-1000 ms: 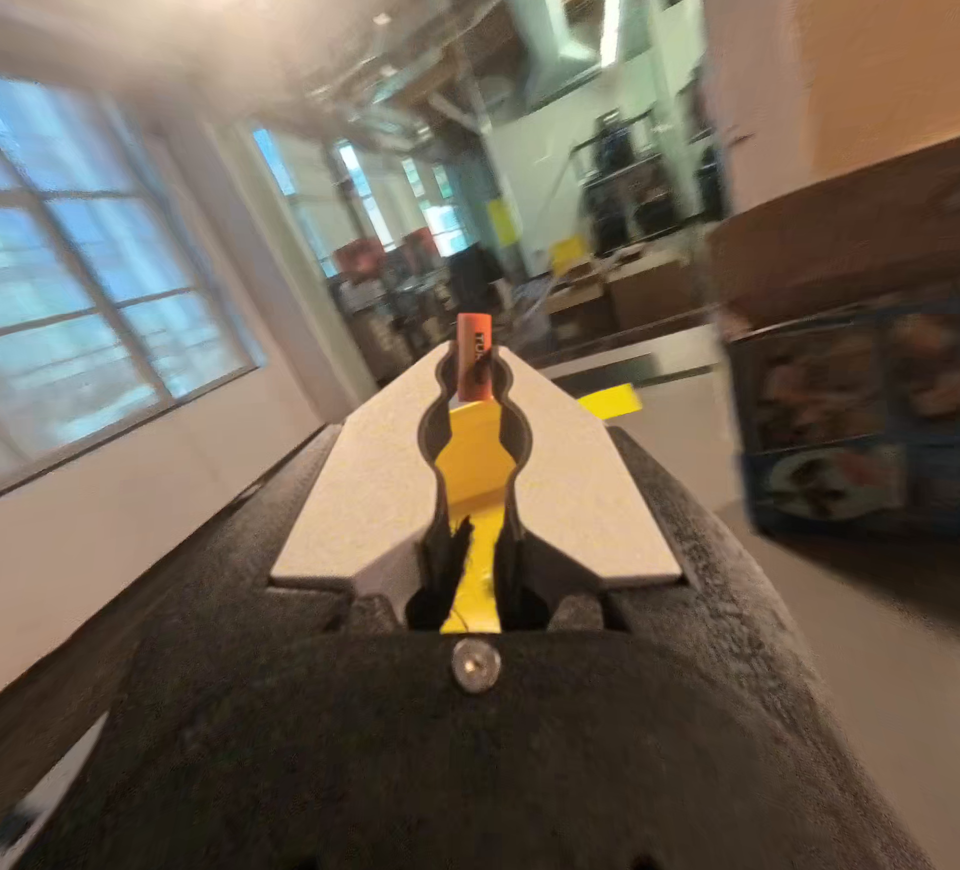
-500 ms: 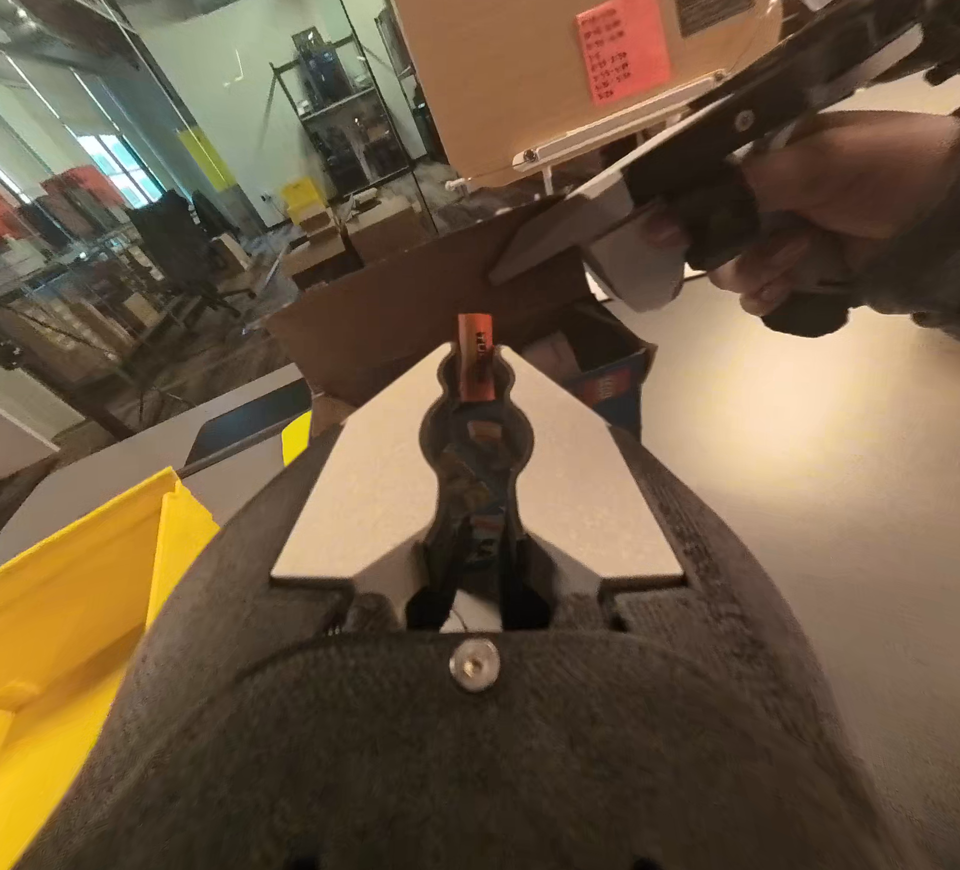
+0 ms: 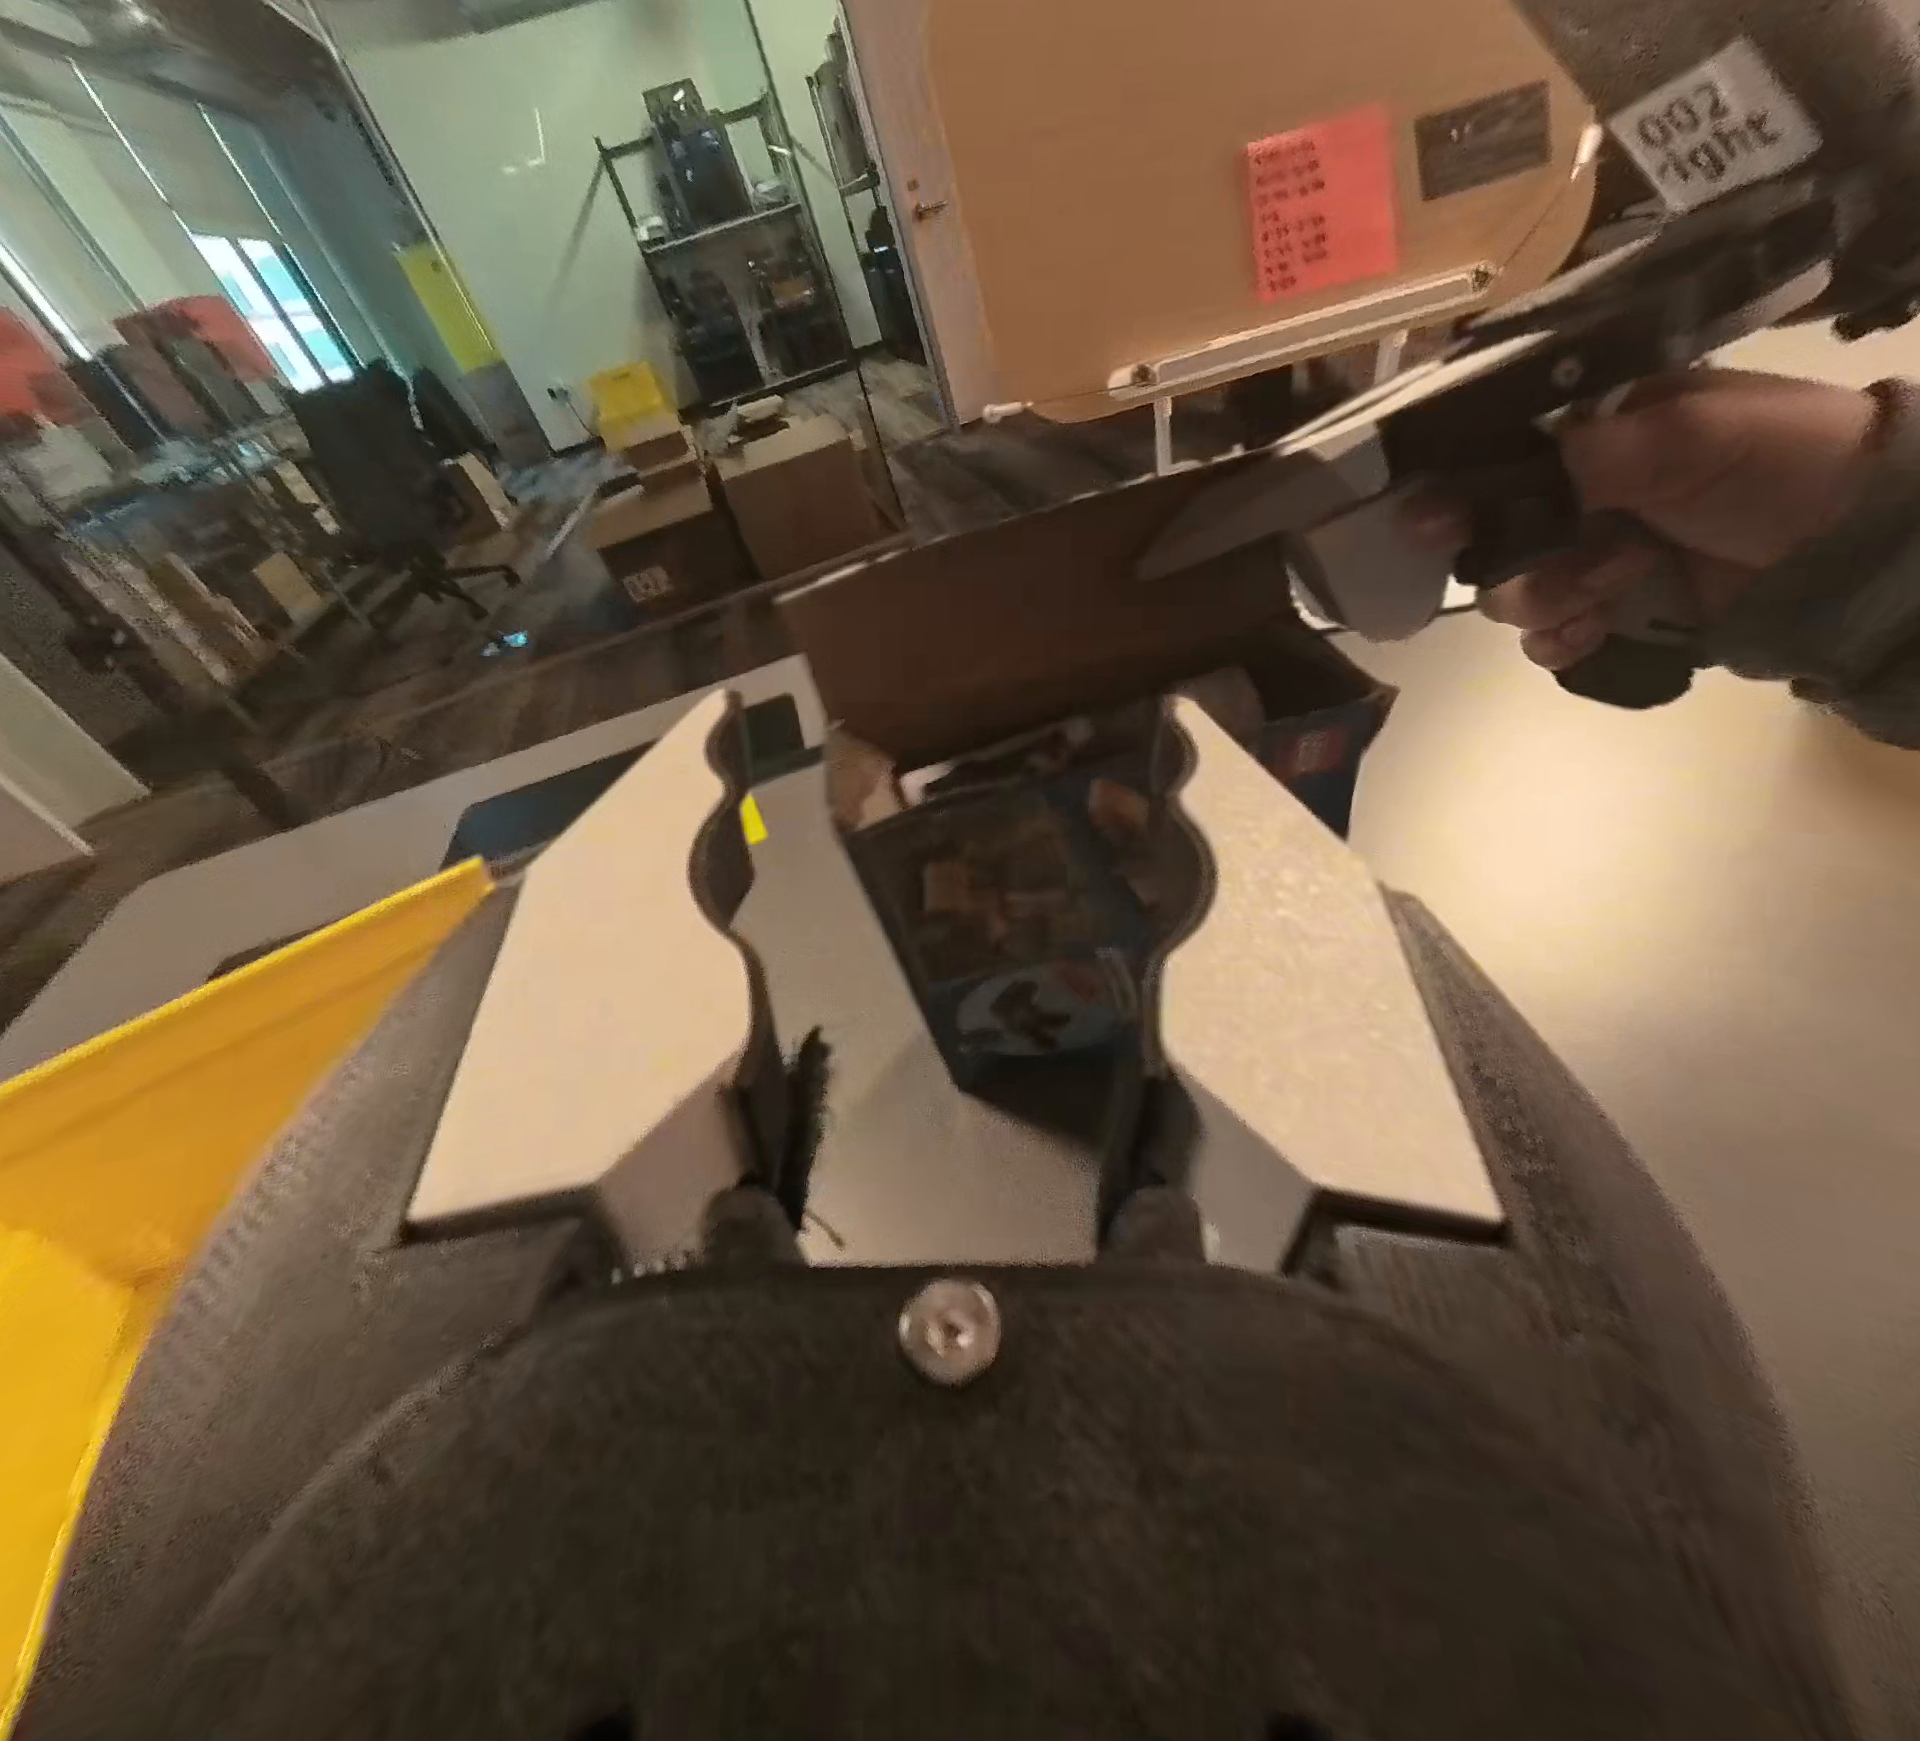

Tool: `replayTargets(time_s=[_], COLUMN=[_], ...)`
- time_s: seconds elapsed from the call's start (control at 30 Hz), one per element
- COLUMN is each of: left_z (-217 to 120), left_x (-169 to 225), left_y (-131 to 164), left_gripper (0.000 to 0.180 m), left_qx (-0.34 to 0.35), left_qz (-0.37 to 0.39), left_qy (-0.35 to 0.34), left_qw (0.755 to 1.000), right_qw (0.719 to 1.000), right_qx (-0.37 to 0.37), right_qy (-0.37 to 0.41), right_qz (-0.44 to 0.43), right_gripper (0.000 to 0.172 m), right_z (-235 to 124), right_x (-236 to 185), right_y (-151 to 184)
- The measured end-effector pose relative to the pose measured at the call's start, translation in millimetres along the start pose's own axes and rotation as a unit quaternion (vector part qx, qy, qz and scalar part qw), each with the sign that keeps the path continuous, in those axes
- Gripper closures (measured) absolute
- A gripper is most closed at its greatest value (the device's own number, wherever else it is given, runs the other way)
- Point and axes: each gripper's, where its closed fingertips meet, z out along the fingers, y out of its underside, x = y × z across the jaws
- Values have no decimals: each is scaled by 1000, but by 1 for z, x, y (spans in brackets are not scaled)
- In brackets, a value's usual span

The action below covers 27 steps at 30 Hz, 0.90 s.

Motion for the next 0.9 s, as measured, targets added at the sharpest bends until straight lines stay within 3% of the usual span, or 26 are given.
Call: replayTargets(time_s=[0.1, 0.2, 0.27, 0.33, 0.4, 0.5, 0.57, 0.7, 0.9], left_z=[-35, -65, -77, -77, -72, -59, -51, -37, -24], left_x=[-38, -98, -134, -153, -160, -159, -166, -166, -161], left_y=[7, 20, 35, 66, 107, 163, 195, 230, 244], left_gripper=[89, 81, 87, 109, 130, 132, 133, 136, 144], left_qx=[-5, -18, -45, -134, -250, -376, -432, -467, -464], left_qz=[-47, -58, -50, -56, -94, -152, -124, -94, -108], left_qy=[-3, -66, -95, -70, -25, 29, 20, 17, 27], left_qw=[999, 996, 993, 987, 963, 914, 893, 879, 879], right_qw=[1000, 1000, 1000, 1000, 1000, 999, 999, 998, 999], right_qx=[1, 0, -1, -3, -5, -8, -11, -15, -12], right_qy=[5, 8, 10, 15, 19, 26, 31, 42, 42], right_qz=[-1, -3, -7, -10, -13, -20, -25, -35, -32], right_gripper=[172, 172, 172, 172, 172, 172, 172, 172, 172], right_z=[-1, 0, 1, 1, 1, 2, 2, 2, 2], right_x=[2, 2, 2, 2, 2, 2, 1, 2, 3], right_y=[0, 0, 0, 0, -1, -1, -1, -1, -1])
